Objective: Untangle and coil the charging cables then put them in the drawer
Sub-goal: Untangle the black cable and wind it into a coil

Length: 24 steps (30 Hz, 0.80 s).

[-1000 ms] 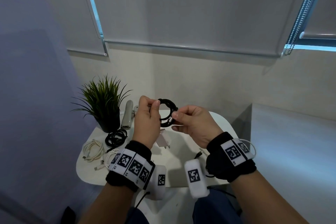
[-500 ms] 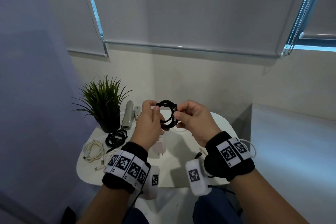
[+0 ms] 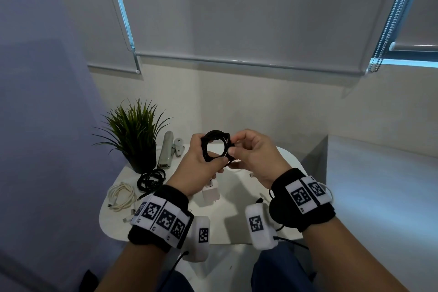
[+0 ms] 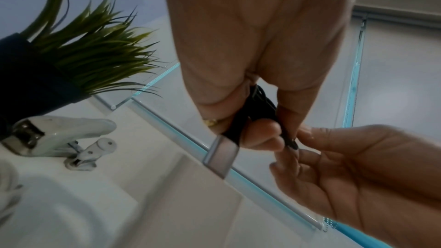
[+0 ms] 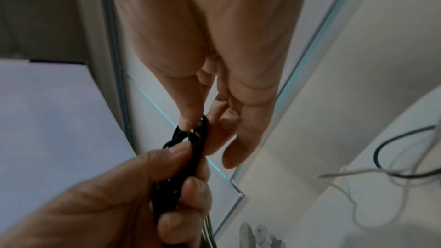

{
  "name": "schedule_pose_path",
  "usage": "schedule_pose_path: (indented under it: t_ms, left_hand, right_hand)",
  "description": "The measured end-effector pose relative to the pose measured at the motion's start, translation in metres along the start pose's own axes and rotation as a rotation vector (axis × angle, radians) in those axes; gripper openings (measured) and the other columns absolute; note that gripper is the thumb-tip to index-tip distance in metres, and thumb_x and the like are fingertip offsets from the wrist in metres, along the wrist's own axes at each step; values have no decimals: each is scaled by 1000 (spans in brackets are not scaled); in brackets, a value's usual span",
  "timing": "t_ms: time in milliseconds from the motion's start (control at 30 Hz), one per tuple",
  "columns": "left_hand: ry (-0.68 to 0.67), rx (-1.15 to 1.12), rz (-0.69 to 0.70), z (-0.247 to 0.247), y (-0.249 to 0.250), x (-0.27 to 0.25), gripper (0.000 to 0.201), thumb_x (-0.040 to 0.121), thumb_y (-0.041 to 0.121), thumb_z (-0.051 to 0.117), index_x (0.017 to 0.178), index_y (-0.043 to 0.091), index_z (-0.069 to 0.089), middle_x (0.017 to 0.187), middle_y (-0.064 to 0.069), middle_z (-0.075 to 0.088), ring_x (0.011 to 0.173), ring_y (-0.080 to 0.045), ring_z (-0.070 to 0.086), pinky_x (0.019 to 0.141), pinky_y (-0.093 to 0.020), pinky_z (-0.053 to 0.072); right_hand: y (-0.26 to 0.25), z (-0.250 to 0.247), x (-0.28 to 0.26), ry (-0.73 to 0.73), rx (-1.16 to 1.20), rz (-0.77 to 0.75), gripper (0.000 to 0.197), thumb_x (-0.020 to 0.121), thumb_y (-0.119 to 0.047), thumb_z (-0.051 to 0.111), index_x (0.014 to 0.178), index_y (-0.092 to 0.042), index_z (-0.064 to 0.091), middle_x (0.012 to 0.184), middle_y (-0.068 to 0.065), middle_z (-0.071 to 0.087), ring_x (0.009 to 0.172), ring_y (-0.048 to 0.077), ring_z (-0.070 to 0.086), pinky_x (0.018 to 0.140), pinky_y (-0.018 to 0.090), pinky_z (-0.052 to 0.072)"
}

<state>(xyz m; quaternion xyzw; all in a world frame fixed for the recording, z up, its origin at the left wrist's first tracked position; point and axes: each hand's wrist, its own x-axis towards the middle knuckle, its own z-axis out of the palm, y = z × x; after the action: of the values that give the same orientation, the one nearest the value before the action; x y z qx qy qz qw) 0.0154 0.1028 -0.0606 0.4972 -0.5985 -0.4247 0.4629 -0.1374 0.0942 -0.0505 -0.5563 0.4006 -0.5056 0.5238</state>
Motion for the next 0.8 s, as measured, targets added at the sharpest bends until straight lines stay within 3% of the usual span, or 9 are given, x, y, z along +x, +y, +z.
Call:
schedule_pose_path:
  t_ms: [167, 300, 467, 667, 800]
  left_hand:
    - [0, -18, -7, 2, 2, -2, 36, 77, 23, 61, 104, 34, 41, 77, -1, 61, 65, -15, 57, 51, -30, 44]
    - [15, -14, 37, 3, 5, -1, 34, 88, 9, 58, 107, 29, 39, 80, -4, 57, 56, -10, 49, 47, -27, 41]
    - [7, 13, 57, 5, 6, 0, 34, 91, 9, 56, 113, 24, 35, 78, -3, 58, 50, 2, 52, 48, -24, 42]
    - [4, -10, 23, 7, 7, -2, 31, 93, 15, 55, 112, 25, 33, 79, -7, 59, 65, -15, 59, 51, -31, 46]
    - [-11, -21, 11, 7, 7, 0, 32, 92, 17, 57, 112, 25, 33, 82, -11, 62, 59, -11, 58, 51, -31, 45]
  right_hand:
    - [1, -3, -1, -6, 130, 60, 20, 84, 11, 59, 80, -8, 60, 74, 11, 62, 60, 18, 63, 56, 26, 53]
    - [1, -3, 0, 2, 236, 120, 14, 85, 8, 59, 83, -5, 61, 76, 9, 62, 69, 19, 62, 58, 29, 56]
    - [1, -4, -1, -22, 278, 181, 12, 87, -1, 61, 84, -12, 62, 75, 2, 64, 74, 14, 59, 59, 29, 51]
    - [4, 1, -2, 22, 280, 161, 13, 88, -1, 59, 86, -14, 61, 72, 1, 64, 69, 17, 59, 56, 26, 46]
    - [5, 3, -2, 39, 332, 183, 13, 89, -5, 59, 87, -18, 61, 70, 1, 63, 65, 17, 57, 56, 27, 37]
